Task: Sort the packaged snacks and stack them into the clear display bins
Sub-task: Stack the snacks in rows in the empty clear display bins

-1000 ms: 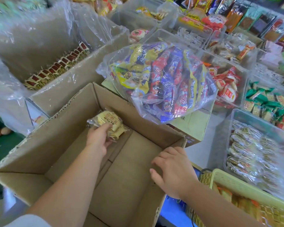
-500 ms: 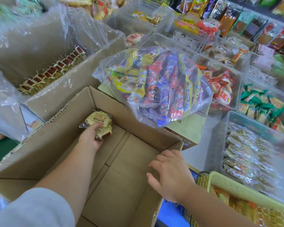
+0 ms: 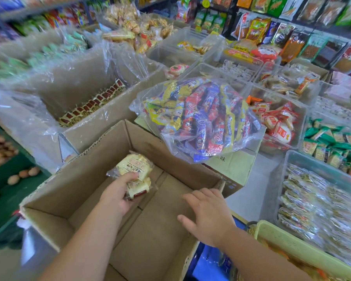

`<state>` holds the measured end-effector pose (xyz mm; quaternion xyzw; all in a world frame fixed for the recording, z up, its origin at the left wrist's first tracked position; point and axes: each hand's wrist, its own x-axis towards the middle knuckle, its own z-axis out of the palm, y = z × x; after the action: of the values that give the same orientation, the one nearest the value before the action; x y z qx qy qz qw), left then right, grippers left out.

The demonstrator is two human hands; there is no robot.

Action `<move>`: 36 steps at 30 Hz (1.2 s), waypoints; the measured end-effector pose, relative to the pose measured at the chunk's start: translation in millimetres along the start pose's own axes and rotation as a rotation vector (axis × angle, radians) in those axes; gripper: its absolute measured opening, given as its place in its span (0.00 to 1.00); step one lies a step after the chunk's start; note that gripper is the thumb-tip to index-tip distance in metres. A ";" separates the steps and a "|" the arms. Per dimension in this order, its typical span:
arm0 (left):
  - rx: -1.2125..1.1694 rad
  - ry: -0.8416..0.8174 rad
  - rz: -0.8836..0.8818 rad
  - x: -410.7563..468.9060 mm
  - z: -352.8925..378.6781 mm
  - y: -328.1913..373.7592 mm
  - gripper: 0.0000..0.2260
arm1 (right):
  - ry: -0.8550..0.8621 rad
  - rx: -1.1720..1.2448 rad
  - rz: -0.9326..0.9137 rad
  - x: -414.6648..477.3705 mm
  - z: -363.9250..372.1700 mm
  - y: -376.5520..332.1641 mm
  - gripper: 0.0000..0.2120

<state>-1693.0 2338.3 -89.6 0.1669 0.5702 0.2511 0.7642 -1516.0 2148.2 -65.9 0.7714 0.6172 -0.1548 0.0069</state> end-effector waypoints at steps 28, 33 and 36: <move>0.527 -0.427 0.261 -226.3 193.6 -212.7 0.43 | 0.503 0.670 0.101 -191.4 -64.1 153.2 0.34; 0.548 -0.489 0.186 -208.1 224.0 -228.6 0.39 | 0.501 0.733 0.141 -185.3 -60.0 205.8 0.25; 0.557 -0.415 0.194 -193.7 234.6 -234.9 0.33 | 0.477 0.895 0.212 -175.7 -53.0 237.8 0.20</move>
<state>-1466.8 2042.2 4.8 0.4695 0.4311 0.1182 0.7614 -1310.3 1935.5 -14.8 0.7710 0.3935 -0.2219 -0.4488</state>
